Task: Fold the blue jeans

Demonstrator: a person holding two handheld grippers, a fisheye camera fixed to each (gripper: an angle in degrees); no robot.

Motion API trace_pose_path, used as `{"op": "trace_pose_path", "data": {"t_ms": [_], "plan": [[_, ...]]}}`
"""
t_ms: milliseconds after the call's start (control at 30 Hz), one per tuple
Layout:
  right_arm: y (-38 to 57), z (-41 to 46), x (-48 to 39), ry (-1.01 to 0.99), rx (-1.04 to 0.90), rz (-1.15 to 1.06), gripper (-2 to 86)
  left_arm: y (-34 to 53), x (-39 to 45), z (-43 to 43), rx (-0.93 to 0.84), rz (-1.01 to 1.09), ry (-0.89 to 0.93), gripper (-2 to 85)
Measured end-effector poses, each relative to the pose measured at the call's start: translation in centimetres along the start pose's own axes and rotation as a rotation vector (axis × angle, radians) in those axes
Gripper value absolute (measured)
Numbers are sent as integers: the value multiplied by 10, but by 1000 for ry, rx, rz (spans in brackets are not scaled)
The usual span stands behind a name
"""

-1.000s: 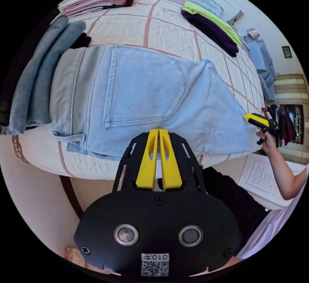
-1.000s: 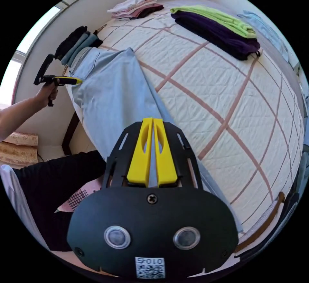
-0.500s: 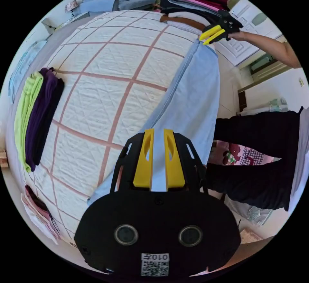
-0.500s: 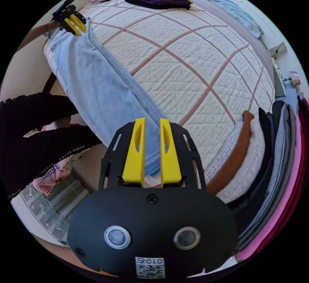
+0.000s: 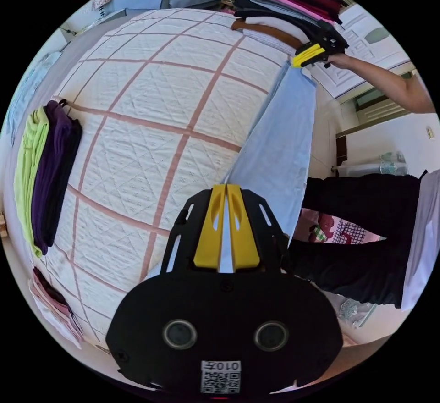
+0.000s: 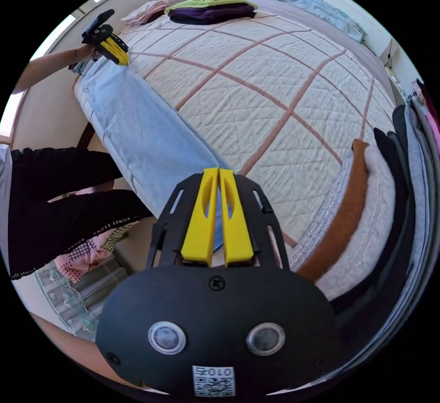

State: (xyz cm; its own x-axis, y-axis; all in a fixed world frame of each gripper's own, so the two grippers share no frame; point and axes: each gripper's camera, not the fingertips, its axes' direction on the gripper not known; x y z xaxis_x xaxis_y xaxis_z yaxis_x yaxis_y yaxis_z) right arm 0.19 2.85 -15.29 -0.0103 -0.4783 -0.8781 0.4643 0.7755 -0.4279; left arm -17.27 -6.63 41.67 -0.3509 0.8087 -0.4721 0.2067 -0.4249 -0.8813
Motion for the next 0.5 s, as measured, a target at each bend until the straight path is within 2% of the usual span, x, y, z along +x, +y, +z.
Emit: {"op": "trace_pose_path", "data": {"t_ms": [133,200,367,433,500], "plan": [[2,11,14,-41,-14,75,33,-2,-8,48,-90,-38,13,6],[19,-5,22,-42,15,211,44,0,-17,54,-97,-84,59,12],[87,-50,-1,192,192,581,46,28,6,9,131,-140,-25,32],[105,-43,-13,235,204,689,48,32,26,14,135,-112,-9,33],[112,-12,-17,167,152,741,54,34,41,37,58,-101,17,32]]}}
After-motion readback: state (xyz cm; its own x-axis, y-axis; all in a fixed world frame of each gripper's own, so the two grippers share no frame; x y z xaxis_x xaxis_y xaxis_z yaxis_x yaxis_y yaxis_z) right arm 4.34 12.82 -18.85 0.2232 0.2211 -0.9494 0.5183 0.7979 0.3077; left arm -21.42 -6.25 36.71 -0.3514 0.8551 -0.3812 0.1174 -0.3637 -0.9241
